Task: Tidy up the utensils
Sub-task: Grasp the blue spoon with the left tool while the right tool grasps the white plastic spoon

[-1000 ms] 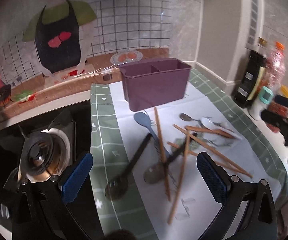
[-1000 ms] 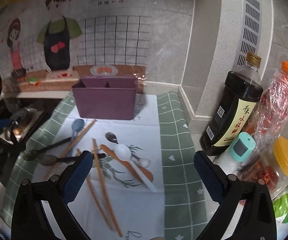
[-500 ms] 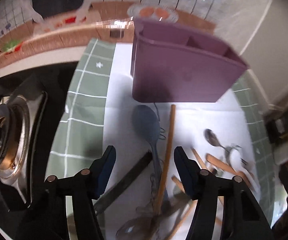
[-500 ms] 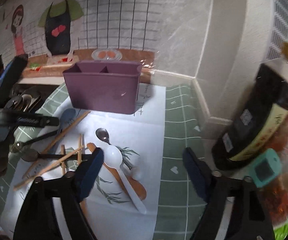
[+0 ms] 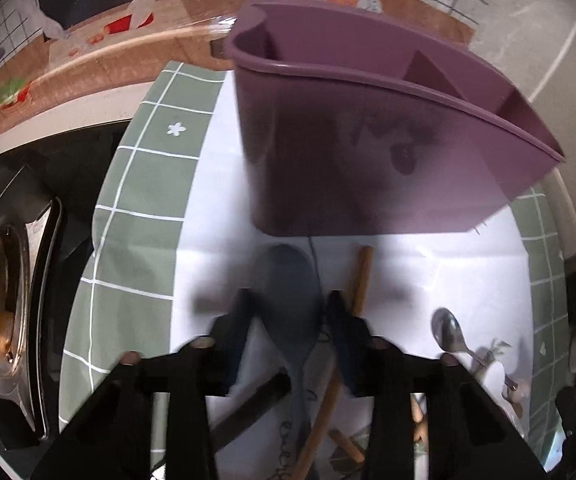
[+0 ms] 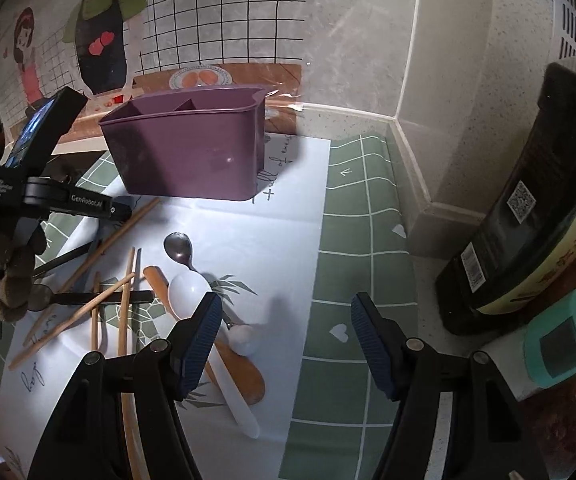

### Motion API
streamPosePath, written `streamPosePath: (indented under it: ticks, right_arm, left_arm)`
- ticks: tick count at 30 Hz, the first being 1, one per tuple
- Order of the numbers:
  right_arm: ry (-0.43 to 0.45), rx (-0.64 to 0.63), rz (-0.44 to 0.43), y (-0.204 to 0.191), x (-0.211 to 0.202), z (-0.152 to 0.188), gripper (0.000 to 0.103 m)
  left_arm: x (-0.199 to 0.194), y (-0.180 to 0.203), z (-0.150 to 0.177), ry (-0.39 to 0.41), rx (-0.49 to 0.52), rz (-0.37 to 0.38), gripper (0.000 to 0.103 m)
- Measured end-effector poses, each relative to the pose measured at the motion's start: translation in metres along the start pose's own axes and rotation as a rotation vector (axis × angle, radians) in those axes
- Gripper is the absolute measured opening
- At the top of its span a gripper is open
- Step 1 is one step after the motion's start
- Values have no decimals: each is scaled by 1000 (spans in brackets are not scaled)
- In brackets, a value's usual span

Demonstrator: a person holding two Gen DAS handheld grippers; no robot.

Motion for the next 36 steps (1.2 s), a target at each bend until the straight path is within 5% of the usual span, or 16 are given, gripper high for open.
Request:
streamPosePath:
  ticks: [13, 24, 25, 27, 36]
  right_arm:
    - [-61, -172, -248, -71, 32, -7, 64]
    - [-193, -92, -285, -55, 73, 8, 57]
    - [-187, -100, -287, -55, 74, 9, 55]
    - [-180, -120, -300, -59, 72, 10, 33]
    - [-97, -83, -269, -56, 19, -9, 31]
  left_arm:
    - [-103, -30, 42, 179, -51, 100, 35]
    - [-146, -44, 51, 255, -95, 126, 35]
    - [-148, -44, 52, 260, -95, 124, 35]
    - [-151, -43, 54, 266, -93, 121, 35]
    - [-175, -27, 59, 302, -41, 154, 35]
Point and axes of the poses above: each gripper's, at about its wrist camera, not at the fingertips, and x roughly the way its jaws point, y to its right, z to its underside, the point moved 6 cm from there along x, roughly the way its jaws point, and after that the axes turned 8 degrees about y, right-handed, at the moved point
